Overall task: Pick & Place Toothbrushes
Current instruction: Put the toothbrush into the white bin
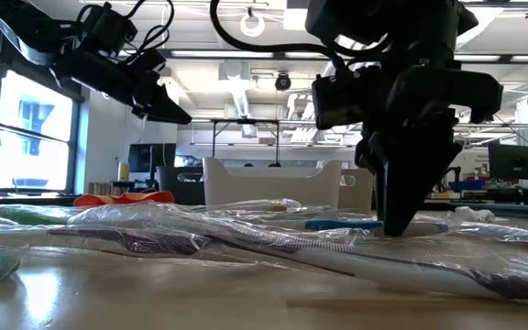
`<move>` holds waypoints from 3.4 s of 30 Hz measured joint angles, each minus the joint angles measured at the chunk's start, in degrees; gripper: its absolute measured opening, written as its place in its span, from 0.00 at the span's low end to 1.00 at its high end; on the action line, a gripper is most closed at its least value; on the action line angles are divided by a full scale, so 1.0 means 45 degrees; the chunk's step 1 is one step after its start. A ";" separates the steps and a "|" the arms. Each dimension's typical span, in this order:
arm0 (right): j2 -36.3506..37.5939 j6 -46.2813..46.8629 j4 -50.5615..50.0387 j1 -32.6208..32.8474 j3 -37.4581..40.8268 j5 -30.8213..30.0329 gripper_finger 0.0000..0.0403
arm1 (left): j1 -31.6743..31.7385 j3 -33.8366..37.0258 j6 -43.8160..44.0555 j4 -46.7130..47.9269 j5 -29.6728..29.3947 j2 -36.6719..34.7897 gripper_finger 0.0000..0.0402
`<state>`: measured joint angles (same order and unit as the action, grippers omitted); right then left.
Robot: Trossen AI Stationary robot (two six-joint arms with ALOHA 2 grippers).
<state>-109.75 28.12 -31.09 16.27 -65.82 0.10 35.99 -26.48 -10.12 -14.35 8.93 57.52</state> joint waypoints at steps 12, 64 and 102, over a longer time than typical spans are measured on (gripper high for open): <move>-0.0015 -0.0214 0.0029 0.0306 0.0010 -0.0232 0.09 | 0.0000 0.0004 0.0032 0.0300 0.0000 0.0000 0.42; 0.4755 -0.0361 0.0198 -0.0140 0.0000 -0.5322 0.04 | 0.0000 0.0002 0.0035 0.0282 0.0002 0.0000 0.42; 0.4323 -0.3633 0.2498 -0.5614 -0.0005 -0.2690 0.04 | 0.0000 0.0005 0.0002 -0.2218 -0.0005 0.0000 0.42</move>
<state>-90.30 11.77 -19.85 -8.99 -65.84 -12.01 35.99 -26.46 -10.11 -24.33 8.91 57.52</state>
